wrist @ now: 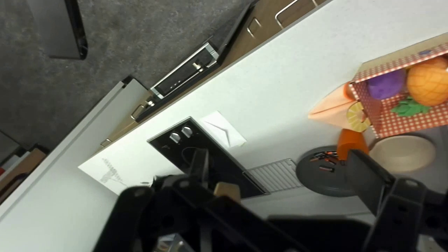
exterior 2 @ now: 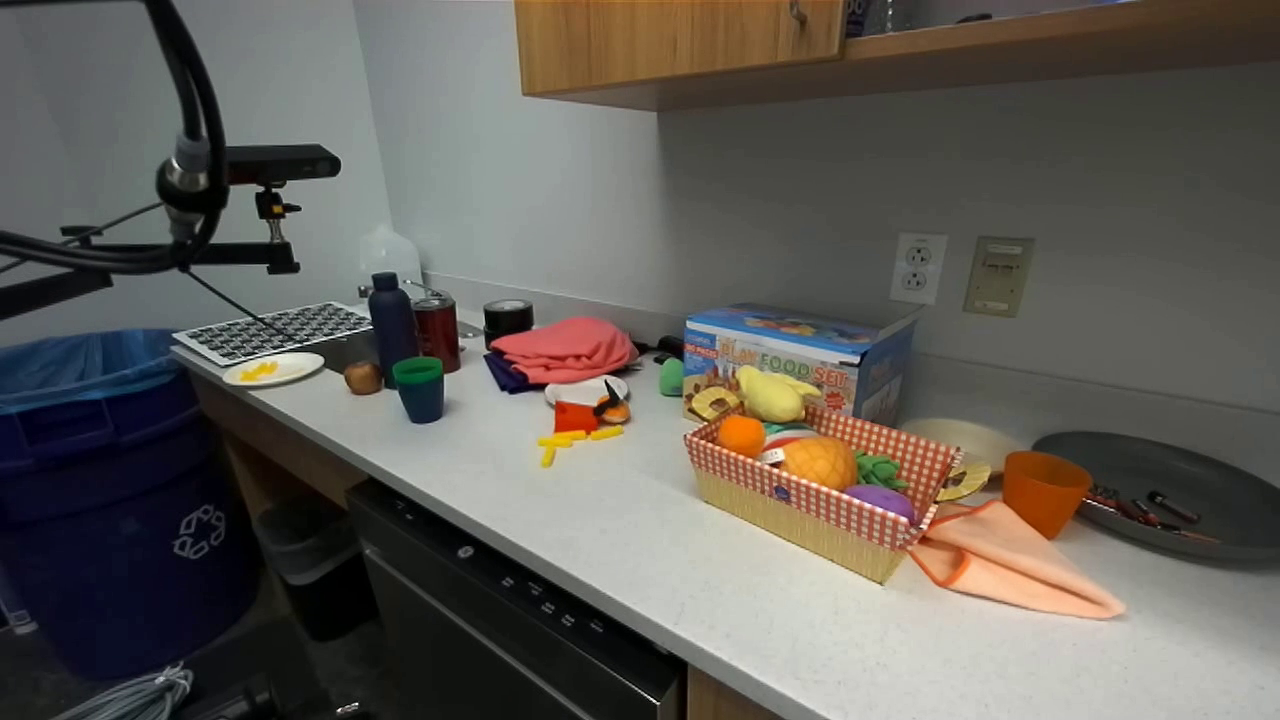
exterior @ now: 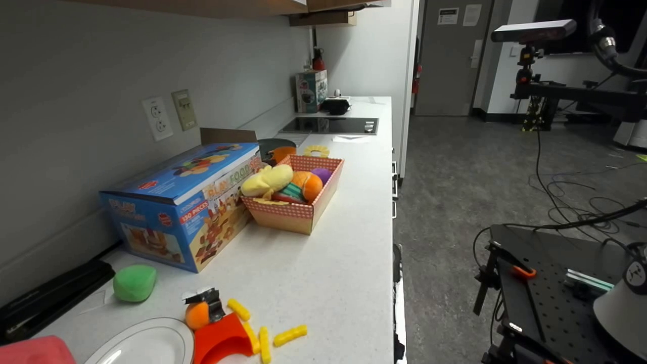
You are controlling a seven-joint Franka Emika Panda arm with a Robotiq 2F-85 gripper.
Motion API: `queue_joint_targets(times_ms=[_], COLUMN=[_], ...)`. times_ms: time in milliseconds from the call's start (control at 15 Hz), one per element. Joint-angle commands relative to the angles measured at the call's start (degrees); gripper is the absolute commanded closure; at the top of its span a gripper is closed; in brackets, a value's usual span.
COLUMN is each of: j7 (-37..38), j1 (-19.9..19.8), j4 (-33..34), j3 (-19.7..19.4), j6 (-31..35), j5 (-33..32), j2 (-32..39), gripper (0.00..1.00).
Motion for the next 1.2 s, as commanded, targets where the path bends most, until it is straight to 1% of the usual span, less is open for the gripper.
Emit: queue_joint_targets(times_ms=[0,133,200,467,667,733,933,1133], j7=[-5.25,-4.48,-1.99,2.5,6.95,9.01,15.15,19.94], j1=[2.14,1.77,0.7,-1.07,-3.29,-4.58,-8.47,-11.4], j4=[4.08,4.17,3.57,3.32,3.6,3.48,3.72,4.43], j3=[-0.83,-0.33,0.63,1.84,3.16,3.67,5.07,4.97], j6=[-2.76,0.07,4.11,15.4,20.99,22.93,25.44,24.68], j5=[6.26,6.89,4.97,3.02,0.56,-1.06,-6.27,-9.76], j2=[1.32,1.53,1.81,5.11,7.33,8.12,9.62,10.4], gripper=[0.0,0.0,0.0,0.0,0.0,0.0,0.0,0.0])
